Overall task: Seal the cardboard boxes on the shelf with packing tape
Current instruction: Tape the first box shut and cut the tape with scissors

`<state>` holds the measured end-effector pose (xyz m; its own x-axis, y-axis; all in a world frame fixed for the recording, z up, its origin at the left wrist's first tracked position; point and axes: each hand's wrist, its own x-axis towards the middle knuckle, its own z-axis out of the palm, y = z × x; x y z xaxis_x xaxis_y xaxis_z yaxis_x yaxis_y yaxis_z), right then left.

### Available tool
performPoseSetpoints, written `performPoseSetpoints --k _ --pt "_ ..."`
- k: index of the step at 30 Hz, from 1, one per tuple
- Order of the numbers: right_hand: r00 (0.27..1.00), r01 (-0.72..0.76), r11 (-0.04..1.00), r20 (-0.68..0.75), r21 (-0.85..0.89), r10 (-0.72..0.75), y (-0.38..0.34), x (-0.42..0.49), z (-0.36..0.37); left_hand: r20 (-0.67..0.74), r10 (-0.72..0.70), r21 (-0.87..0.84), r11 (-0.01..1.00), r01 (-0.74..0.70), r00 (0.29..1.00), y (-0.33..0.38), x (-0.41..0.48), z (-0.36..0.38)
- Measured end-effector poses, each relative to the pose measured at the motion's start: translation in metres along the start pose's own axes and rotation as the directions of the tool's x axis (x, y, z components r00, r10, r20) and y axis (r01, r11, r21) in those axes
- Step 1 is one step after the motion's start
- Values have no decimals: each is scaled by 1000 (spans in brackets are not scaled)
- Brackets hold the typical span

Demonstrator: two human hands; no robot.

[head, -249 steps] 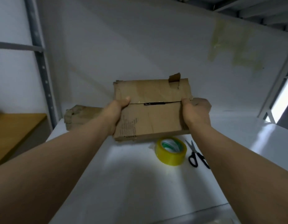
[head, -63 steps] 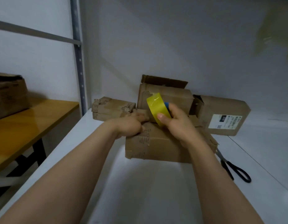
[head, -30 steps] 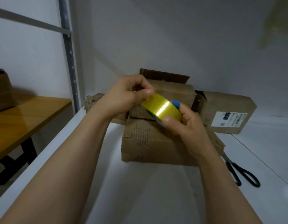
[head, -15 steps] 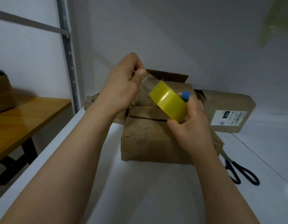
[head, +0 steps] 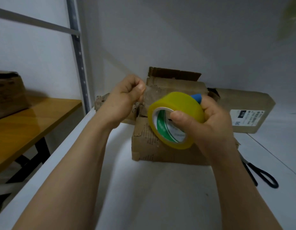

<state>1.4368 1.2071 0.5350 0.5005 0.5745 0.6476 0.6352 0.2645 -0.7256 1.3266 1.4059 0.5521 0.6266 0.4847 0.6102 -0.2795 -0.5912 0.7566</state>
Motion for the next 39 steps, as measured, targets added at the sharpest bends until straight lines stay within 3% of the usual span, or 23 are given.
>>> performPoseSetpoints --k 2,8,12,17,20,22,26,28,31,39 --pt "998 -57 998 -7 4 57 7 3 -1 30 -82 6 997 82 996 -15 -3 9" --pt "997 22 998 -78 -58 -27 20 10 1 17 -266 -134 955 266 964 -27 -13 42" --pt "997 72 987 -42 142 -67 25 15 -1 -110 -345 -98 937 335 932 -28 -22 45" --pt "975 -195 877 -9 439 222 28 17 -1 -294 -416 -261 901 347 860 -18 -32 55" --pt "956 -289 868 64 405 288 17 18 0 -229 -539 -449 798 403 811 -10 -22 46" --pt "947 -313 874 50 372 318 1 15 1 -116 -565 -468 757 457 817 -5 -13 33" --pt "917 -398 817 173 417 359 -26 2 -1 92 -447 -305 838 452 890 10 5 15" --pt "885 -463 805 232 371 403 -37 -3 -6 132 -402 -107 903 416 906 16 7 16" --pt "837 -541 794 262 277 479 -42 -12 -12 193 -391 168 917 362 900 14 6 22" --pt "711 -689 690 388 220 587 -43 -52 -11 280 -288 380 909 170 916 20 10 30"
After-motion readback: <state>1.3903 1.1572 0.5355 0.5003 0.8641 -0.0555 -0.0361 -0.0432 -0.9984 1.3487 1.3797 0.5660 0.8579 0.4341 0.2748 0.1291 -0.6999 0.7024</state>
